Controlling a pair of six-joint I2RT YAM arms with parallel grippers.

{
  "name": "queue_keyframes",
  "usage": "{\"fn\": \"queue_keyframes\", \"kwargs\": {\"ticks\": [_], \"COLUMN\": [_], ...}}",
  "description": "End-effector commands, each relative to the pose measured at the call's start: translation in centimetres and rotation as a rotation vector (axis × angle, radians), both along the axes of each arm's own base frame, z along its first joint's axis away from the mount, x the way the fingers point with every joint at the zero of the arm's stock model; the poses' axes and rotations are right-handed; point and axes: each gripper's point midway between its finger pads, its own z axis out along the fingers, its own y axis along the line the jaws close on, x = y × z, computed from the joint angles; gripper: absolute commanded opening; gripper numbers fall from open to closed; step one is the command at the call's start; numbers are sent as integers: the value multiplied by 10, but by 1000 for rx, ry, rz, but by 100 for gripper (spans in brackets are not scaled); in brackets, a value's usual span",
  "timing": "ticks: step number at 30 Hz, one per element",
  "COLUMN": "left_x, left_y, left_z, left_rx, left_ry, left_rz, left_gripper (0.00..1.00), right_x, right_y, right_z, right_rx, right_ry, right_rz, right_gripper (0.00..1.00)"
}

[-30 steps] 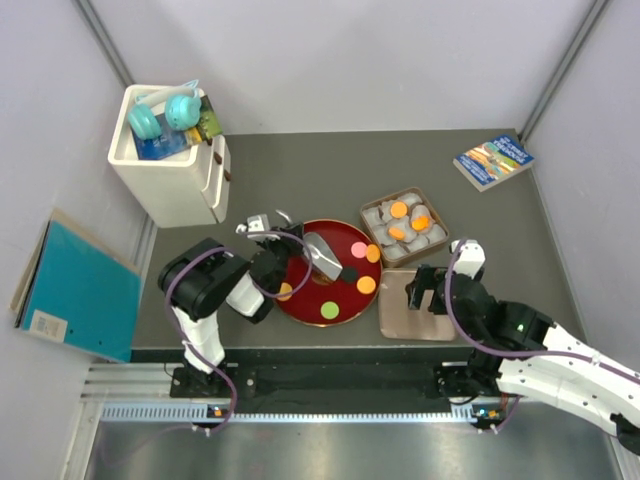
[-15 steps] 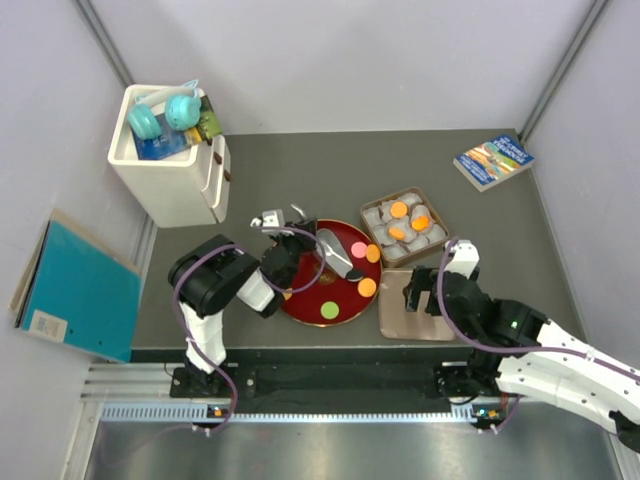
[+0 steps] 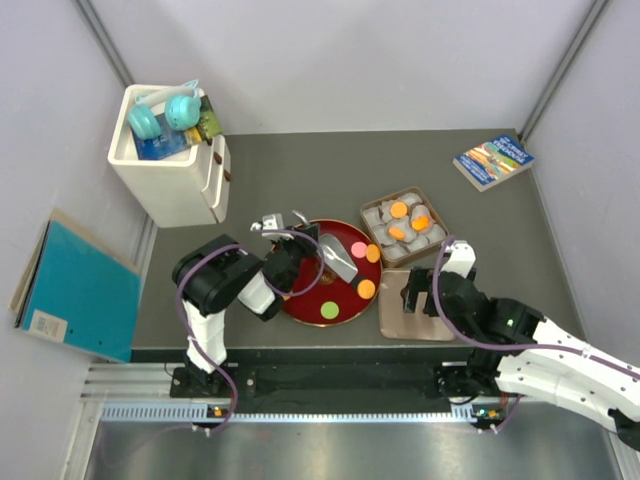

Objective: Pack the cookies

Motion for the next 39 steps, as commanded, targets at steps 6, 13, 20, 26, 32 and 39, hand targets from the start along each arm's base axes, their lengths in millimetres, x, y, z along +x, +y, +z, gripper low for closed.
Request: {"fn": "queue_keyframes", "kwargs": {"ticks": [6,13,20,26,32,39], "left_x": [-16,-21,-23,-15,-16,-33], "left_y": [-25,-41,-52,-18,-11,-19], "left_z": [-1,12,26,30,51,58], "left_rx": [1,-1,-45,-32,-57,-69], "left_ry": [-71,-111,-132,-129,-171,-179], "left_rz": [-129,-178,-230,-85,-125,-216], "left_gripper": [0,0,0,0,0,0], "right_x": [4,4,4,4,4,5], "right_y": [9,9,8,8,8,11], "right_z": [8,6,6,5,2,1], "right_rx": [42,40,39,40,42,45], "right_ry": [-11,-11,-11,-8,-11,-7], "right_rz": [-3,-4,-5,-7,-9,-6], "right_gripper": [99,99,99,99,99,99]}}
